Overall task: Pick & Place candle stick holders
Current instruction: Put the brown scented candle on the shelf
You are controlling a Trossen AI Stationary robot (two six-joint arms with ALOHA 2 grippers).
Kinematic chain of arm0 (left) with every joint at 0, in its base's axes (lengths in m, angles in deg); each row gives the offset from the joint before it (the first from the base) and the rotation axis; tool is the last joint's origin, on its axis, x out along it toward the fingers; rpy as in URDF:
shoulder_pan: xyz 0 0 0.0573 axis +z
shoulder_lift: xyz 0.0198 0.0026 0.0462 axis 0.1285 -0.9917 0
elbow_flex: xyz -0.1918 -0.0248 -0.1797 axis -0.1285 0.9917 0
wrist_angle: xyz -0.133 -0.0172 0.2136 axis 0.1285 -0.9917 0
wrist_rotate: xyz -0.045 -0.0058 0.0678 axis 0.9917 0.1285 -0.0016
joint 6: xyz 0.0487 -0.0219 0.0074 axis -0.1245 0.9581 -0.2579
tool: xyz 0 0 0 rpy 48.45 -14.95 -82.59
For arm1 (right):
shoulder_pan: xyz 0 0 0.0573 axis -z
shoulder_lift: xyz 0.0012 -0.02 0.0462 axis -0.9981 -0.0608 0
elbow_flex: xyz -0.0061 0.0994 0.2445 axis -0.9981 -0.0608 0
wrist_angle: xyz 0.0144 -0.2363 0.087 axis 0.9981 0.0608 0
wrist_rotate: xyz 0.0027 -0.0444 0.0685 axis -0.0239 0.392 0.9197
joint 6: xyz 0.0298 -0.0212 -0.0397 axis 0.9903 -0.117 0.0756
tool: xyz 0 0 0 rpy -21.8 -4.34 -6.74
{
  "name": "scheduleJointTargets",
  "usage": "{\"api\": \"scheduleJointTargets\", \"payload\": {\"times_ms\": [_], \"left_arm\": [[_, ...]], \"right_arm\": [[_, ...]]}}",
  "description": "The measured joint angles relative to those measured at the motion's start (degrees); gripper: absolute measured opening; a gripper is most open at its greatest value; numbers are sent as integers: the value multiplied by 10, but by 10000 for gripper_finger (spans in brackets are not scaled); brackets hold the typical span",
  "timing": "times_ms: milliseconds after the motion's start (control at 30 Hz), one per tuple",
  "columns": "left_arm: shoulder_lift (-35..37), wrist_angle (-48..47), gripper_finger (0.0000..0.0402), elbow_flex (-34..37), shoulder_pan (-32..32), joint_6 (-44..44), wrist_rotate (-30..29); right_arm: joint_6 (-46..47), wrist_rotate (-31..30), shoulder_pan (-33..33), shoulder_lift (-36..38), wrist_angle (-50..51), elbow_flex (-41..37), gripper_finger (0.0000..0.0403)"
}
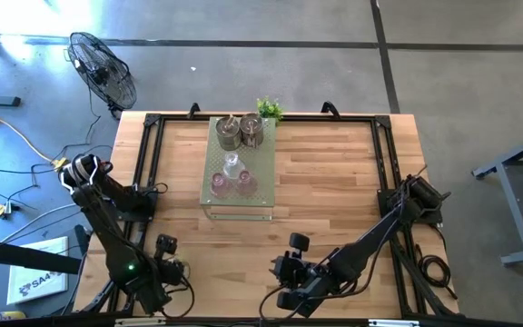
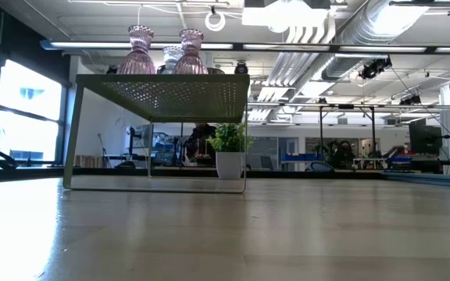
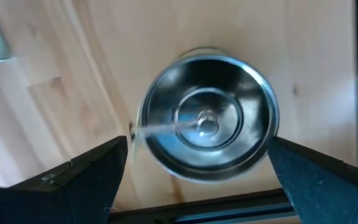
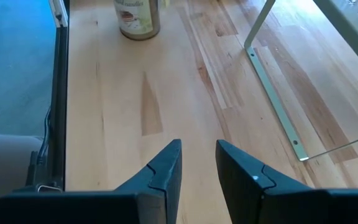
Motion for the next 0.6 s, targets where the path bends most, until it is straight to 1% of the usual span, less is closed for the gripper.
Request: {"api": "scheduleJointTargets", "payload": {"times_ms": [133,600], "left_arm": [[0,17,383,0,0,-5,17],[0,16,383,0,0,-7,23]], "right_arm": [[3,0,0,0,0,0,94],[7,0,0,0,0,0,94]]}}
